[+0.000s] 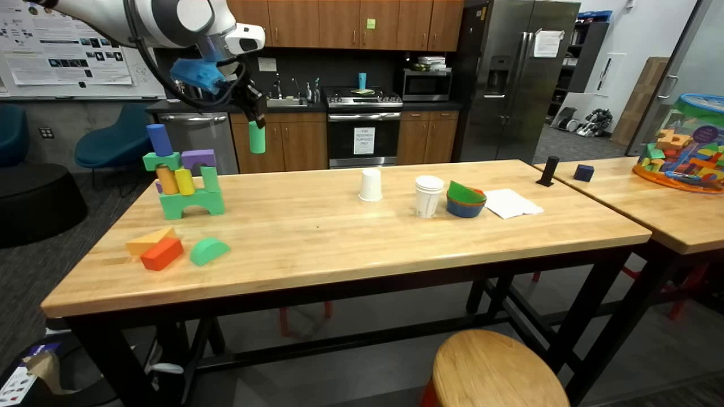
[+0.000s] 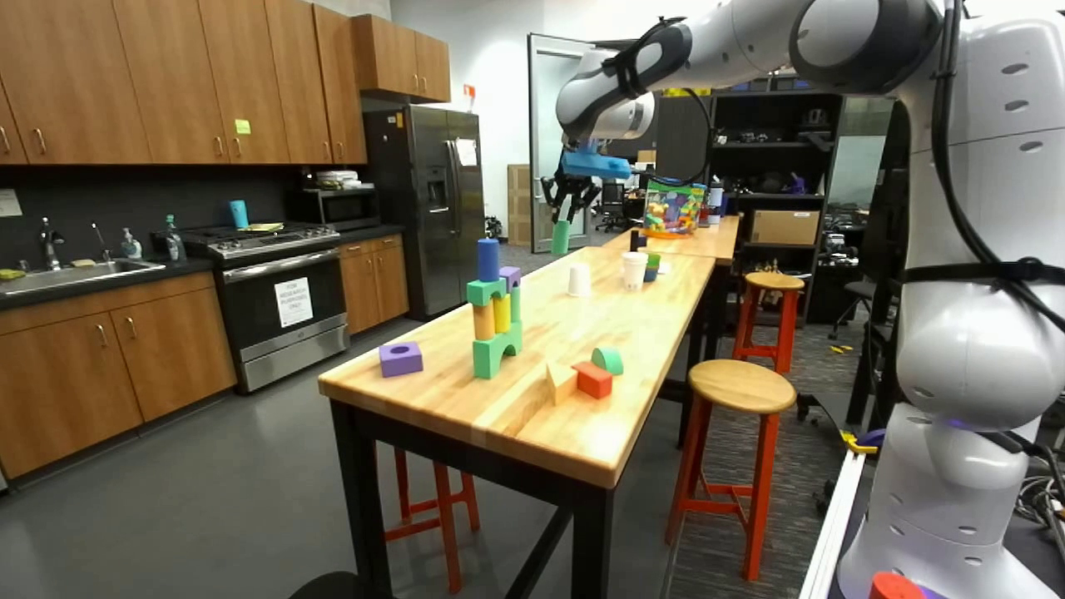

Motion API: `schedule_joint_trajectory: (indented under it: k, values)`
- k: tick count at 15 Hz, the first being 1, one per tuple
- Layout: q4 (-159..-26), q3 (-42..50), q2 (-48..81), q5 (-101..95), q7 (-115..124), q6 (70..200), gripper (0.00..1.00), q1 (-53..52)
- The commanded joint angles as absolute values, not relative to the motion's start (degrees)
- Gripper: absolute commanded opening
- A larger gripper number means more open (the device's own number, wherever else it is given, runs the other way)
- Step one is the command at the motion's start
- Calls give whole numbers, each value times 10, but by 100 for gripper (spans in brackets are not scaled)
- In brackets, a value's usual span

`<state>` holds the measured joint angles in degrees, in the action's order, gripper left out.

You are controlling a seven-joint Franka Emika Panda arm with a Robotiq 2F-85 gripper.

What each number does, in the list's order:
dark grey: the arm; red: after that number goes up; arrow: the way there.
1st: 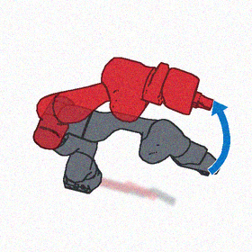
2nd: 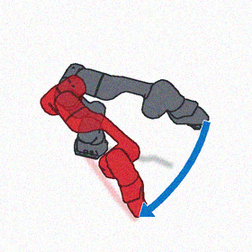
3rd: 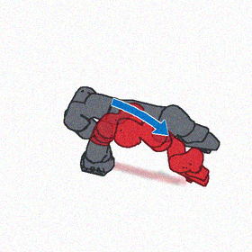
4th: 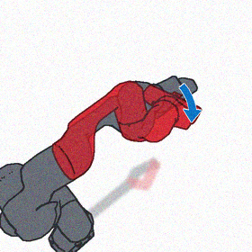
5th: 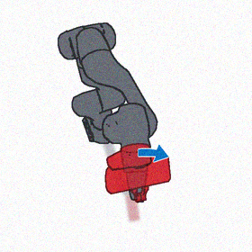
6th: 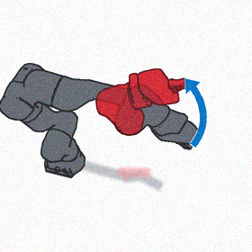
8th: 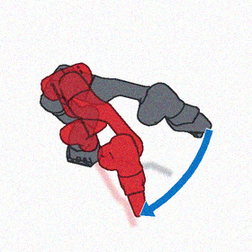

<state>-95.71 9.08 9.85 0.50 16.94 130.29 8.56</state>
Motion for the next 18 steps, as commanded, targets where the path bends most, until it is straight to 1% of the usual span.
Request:
schedule_joint_trajectory:
  k: [1, 8, 11, 15, 16, 17, 18]
  values:
    - [-917, 78, 116, 18, 128, 1286, 8, 79]
    - [-862, 76, 161, -2, 186, 1262, 8, 54]
    - [-850, 90, 179, -30, 277, 1272, 8, 40]
    - [-855, 126, 191, -148, 455, 1325, 8, -3]
    - [-858, 122, 191, -154, 462, 1329, 8, -5]
    - [-864, 110, 186, -128, 419, 1322, 33, 14]
    - [-865, 111, 188, -139, 437, 1326, 33, 8]
